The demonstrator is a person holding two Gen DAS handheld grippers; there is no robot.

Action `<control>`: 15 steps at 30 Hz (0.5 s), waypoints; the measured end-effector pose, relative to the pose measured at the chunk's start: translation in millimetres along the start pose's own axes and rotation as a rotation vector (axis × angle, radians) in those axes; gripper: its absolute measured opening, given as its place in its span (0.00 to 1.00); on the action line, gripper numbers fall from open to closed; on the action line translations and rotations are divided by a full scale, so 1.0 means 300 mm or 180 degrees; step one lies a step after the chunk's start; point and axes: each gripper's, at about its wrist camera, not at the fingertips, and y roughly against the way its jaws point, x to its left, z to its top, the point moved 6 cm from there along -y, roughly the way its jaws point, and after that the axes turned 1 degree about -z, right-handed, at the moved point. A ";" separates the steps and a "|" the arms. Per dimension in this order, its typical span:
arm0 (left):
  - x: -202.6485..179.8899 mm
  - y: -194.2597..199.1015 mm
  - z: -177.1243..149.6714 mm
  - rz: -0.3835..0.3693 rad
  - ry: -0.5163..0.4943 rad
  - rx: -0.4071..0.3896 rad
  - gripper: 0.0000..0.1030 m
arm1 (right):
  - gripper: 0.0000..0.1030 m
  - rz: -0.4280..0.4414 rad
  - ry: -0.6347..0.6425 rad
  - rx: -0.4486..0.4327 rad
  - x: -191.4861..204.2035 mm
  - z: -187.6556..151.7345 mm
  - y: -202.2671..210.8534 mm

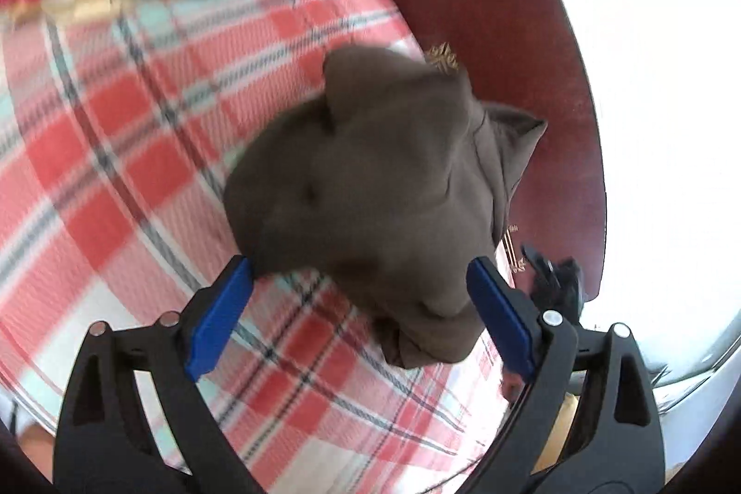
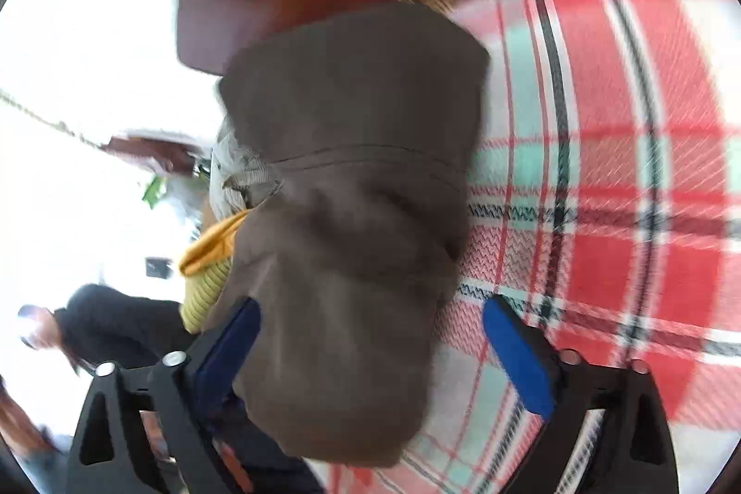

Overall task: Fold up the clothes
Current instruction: 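Lift the folded hoodie bundle with both grippers and carry it toward the clothes stack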

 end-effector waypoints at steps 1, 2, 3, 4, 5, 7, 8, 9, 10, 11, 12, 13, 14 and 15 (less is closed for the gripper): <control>-0.005 -0.022 -0.006 -0.0016 0.0017 -0.0012 0.92 | 0.98 0.0097 -0.0088 0.0036 -0.007 0.013 -0.041; -0.006 -0.046 -0.006 -0.0033 0.0037 -0.0001 0.94 | 0.98 0.0195 -0.0175 0.0072 -0.014 0.027 -0.082; -0.005 -0.081 -0.008 -0.0064 0.0105 0.0044 0.94 | 0.99 0.0247 -0.0214 0.0104 -0.014 0.040 -0.118; -0.005 -0.109 -0.008 -0.0096 0.0147 0.0084 0.94 | 0.99 0.0267 -0.0218 0.0132 -0.009 0.053 -0.149; -0.006 -0.135 -0.005 -0.0126 0.0159 0.0113 0.94 | 0.99 0.0276 -0.0196 0.0148 0.003 0.064 -0.178; -0.003 -0.177 0.014 -0.0126 0.0149 0.0104 0.95 | 1.00 0.0258 -0.0075 0.0148 0.045 0.088 -0.234; 0.003 -0.199 0.026 -0.0156 0.0153 0.0106 0.98 | 1.00 0.0236 0.0006 0.0144 0.065 0.098 -0.256; 0.009 -0.220 0.039 -0.0194 0.0161 0.0110 0.99 | 1.00 0.0243 0.0067 0.0140 0.081 0.104 -0.263; 0.018 -0.237 0.047 -0.0226 0.0191 0.0110 1.00 | 0.98 0.0265 0.0130 0.0129 0.100 0.109 -0.263; 0.021 -0.249 0.054 -0.0300 0.0222 0.0094 1.00 | 0.90 0.0286 0.0192 0.0119 0.120 0.114 -0.263; 0.013 -0.256 0.066 -0.0358 0.0223 0.0071 1.00 | 0.76 0.0308 0.0255 0.0109 0.139 0.119 -0.262; -0.002 -0.262 0.077 -0.0396 0.0216 0.0073 1.00 | 0.68 0.0330 0.0317 0.0098 0.158 0.124 -0.262; -0.019 -0.267 0.087 -0.0429 0.0209 0.0082 1.00 | 0.51 0.0351 0.0380 0.0088 0.177 0.129 -0.262; -0.041 -0.253 0.109 -0.0461 0.0180 0.0036 1.00 | 0.44 0.0373 0.0442 0.0077 0.196 0.134 -0.262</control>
